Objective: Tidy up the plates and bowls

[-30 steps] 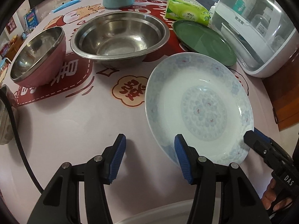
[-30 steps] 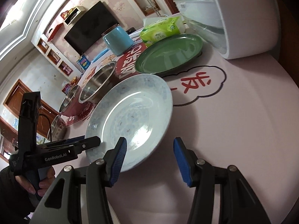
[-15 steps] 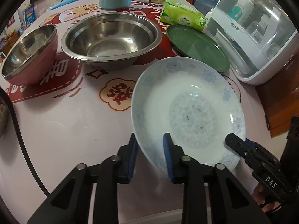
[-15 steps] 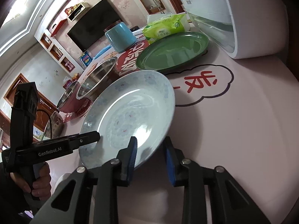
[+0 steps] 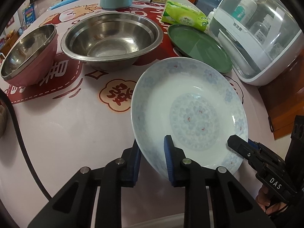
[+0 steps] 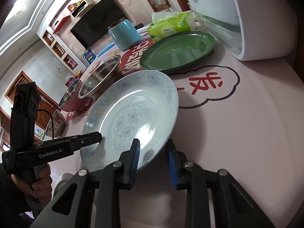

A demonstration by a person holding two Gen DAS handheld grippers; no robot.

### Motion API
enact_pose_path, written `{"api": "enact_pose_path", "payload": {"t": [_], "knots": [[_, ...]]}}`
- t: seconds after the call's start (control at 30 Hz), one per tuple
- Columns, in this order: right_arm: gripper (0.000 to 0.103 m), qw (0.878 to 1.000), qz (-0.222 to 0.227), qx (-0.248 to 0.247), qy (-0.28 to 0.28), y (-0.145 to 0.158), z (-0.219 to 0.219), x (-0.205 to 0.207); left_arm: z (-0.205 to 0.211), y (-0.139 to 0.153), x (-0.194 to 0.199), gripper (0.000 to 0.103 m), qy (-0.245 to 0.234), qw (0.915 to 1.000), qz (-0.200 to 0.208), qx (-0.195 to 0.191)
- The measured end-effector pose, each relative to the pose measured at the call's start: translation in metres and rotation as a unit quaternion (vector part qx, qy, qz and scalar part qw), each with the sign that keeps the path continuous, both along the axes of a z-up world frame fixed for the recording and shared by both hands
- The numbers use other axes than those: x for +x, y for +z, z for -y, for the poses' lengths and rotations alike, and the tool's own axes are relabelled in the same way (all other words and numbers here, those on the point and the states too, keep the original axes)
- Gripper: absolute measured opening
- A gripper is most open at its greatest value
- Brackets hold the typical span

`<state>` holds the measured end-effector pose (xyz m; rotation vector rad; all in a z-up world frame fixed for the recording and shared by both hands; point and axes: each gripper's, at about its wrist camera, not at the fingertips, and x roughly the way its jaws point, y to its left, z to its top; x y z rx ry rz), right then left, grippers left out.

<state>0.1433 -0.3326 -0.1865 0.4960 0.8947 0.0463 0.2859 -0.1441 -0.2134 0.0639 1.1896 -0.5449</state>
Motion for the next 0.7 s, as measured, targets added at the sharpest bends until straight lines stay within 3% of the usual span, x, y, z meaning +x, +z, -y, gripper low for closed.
{"api": "enact_pose_path", "payload": {"t": [0.7], "knots": [[0.026,0.999,0.013,0.03,0.003,0.009,0.004,-0.007,-0.003,0.013,-0.008,0.022,-0.023,0.9996,0.013,0.011]]}}
